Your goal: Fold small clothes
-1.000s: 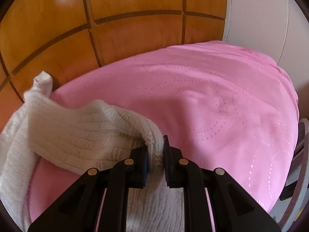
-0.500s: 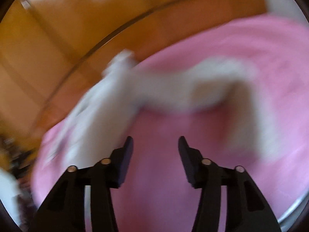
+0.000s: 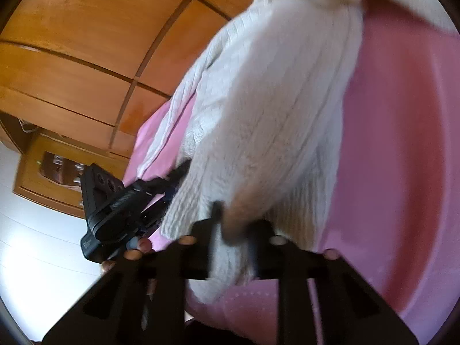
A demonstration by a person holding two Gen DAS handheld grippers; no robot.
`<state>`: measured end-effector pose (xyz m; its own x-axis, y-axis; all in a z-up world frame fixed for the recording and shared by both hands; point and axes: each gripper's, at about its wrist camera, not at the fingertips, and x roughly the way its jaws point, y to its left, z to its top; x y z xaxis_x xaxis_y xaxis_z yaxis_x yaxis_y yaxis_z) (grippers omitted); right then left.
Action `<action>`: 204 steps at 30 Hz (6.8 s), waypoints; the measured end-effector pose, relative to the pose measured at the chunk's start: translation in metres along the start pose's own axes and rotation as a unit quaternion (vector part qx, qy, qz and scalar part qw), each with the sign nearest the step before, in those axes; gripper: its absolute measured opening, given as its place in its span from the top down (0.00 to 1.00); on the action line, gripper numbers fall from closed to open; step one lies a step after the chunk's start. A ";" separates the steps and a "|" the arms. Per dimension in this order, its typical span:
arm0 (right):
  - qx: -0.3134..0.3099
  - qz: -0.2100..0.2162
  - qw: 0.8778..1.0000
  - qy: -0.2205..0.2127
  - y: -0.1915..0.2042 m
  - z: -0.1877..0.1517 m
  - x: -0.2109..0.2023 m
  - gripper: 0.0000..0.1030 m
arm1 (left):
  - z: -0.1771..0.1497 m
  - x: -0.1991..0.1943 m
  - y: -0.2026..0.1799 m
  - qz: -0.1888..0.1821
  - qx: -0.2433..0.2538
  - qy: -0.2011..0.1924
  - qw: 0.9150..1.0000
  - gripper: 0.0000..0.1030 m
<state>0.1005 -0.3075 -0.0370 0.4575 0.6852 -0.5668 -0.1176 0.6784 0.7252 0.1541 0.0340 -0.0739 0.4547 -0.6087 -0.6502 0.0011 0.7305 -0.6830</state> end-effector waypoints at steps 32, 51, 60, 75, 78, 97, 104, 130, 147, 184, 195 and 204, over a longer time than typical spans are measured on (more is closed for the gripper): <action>0.001 -0.194 0.980 -0.040 -0.096 -0.066 -0.170 0.59 | -0.070 -0.120 0.049 0.139 -0.026 -0.011 0.990 0.92; 0.117 -0.071 0.978 -0.158 -0.122 0.108 -0.110 0.35 | -0.049 -0.095 -0.012 0.174 0.108 -0.088 0.975 0.42; 0.061 -0.266 0.942 -0.193 -0.124 0.188 -0.100 0.95 | -0.046 -0.062 0.001 0.182 0.091 -0.044 0.978 0.42; 0.008 -0.331 0.915 -0.231 -0.112 0.175 -0.131 0.20 | 0.033 -0.126 0.090 0.183 -0.083 -0.142 0.969 0.32; -0.017 -0.291 0.926 -0.239 -0.079 0.137 -0.129 0.17 | 0.065 -0.143 0.133 0.183 -0.155 -0.169 0.956 0.32; -0.194 -0.268 0.938 -0.106 -0.004 0.038 0.016 0.08 | 0.101 -0.151 0.139 0.400 0.068 -0.185 0.895 0.31; -0.200 -0.285 0.932 -0.105 -0.004 0.037 0.023 0.04 | 0.114 -0.125 0.143 0.448 0.161 -0.141 0.868 0.31; -0.203 -0.286 0.929 -0.115 -0.007 0.039 0.025 0.02 | 0.167 -0.336 0.123 0.231 -0.106 -0.249 0.935 0.95; -0.203 -0.307 0.925 -0.099 -0.002 0.043 0.024 0.02 | 0.140 -0.245 0.211 0.335 -0.195 -0.180 0.904 0.40; -0.204 -0.310 0.921 -0.114 -0.003 0.046 0.035 0.02 | 0.265 -0.189 0.158 0.253 -0.127 -0.234 0.930 0.51; -0.205 -0.314 0.920 -0.114 -0.003 0.046 0.037 0.02 | 0.176 -0.201 0.233 0.217 -0.216 -0.208 0.929 0.46; -0.205 -0.312 0.921 -0.115 -0.003 0.046 0.037 0.02 | 0.230 -0.143 0.223 0.216 -0.231 -0.224 0.922 0.55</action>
<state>0.1588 -0.2960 -0.0422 0.7170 0.0860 -0.6917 -0.0699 0.9962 0.0514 0.2941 0.3548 -0.0567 0.6463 -0.0259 -0.7626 -0.5989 0.6021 -0.5280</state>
